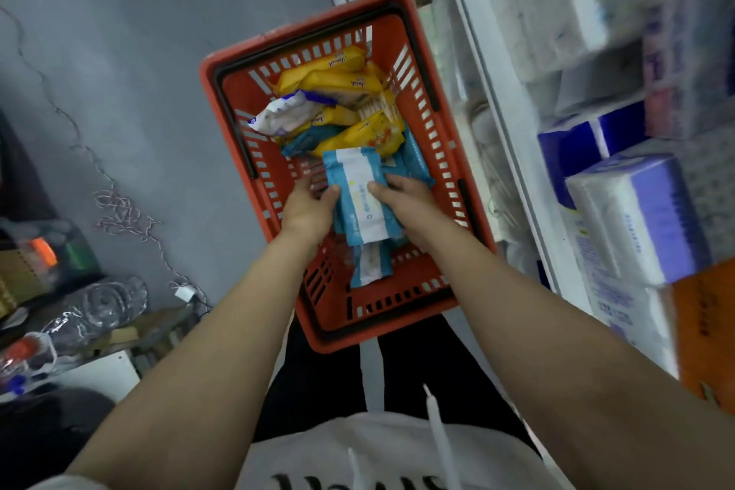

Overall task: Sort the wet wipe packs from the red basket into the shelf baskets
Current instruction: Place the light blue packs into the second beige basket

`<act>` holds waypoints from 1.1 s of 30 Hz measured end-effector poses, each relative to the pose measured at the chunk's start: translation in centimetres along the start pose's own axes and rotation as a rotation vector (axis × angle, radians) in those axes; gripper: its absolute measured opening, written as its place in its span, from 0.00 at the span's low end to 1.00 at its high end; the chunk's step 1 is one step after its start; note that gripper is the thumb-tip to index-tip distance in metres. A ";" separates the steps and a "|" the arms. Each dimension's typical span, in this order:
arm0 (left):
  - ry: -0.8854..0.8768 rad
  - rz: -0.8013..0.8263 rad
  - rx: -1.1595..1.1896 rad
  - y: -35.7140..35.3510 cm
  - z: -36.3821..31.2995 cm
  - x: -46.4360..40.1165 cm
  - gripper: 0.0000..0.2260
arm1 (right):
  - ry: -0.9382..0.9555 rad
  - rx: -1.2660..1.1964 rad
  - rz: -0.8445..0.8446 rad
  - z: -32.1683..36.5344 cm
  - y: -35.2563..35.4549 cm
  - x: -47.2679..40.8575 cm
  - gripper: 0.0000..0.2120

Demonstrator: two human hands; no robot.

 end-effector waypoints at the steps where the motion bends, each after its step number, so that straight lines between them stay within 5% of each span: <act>1: 0.017 0.032 0.094 0.0 -0.6 0.9 0.16 | 0.029 0.008 0.008 1.1 0.7 0.9 0.12; 6: -0.062 0.104 0.269 1.0 -4.2 5.2 0.10 | 0.130 0.005 -0.048 4.8 2.9 5.3 0.16; 14: -0.135 0.218 0.414 3.5 -6.5 10.0 0.11 | 0.359 -0.274 -0.376 7.8 7.2 15.2 0.05; 22: -0.332 0.454 0.347 3.4 -8.2 16.4 0.08 | 0.476 -0.631 -0.480 4.0 8.4 28.0 0.24; 27: -0.525 0.613 0.226 1.4 -7.2 24.1 0.06 | 0.536 -0.744 -0.601 -2.2 9.7 35.8 0.47; 33: -0.724 0.828 0.110 -3.7 -2.8 36.9 0.10 | 0.693 -0.868 -0.829 -11.0 14.3 47.5 0.42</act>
Point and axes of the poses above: each hand's wrist, its own x-axis away from the middle knuckle, its own y-axis out of the back of the hand, z = x × y, the point moved 2 cm from there along -x, towards the middle knuckle, and after that the axes turned 5 degrees about -z, right-handed, at the moved point
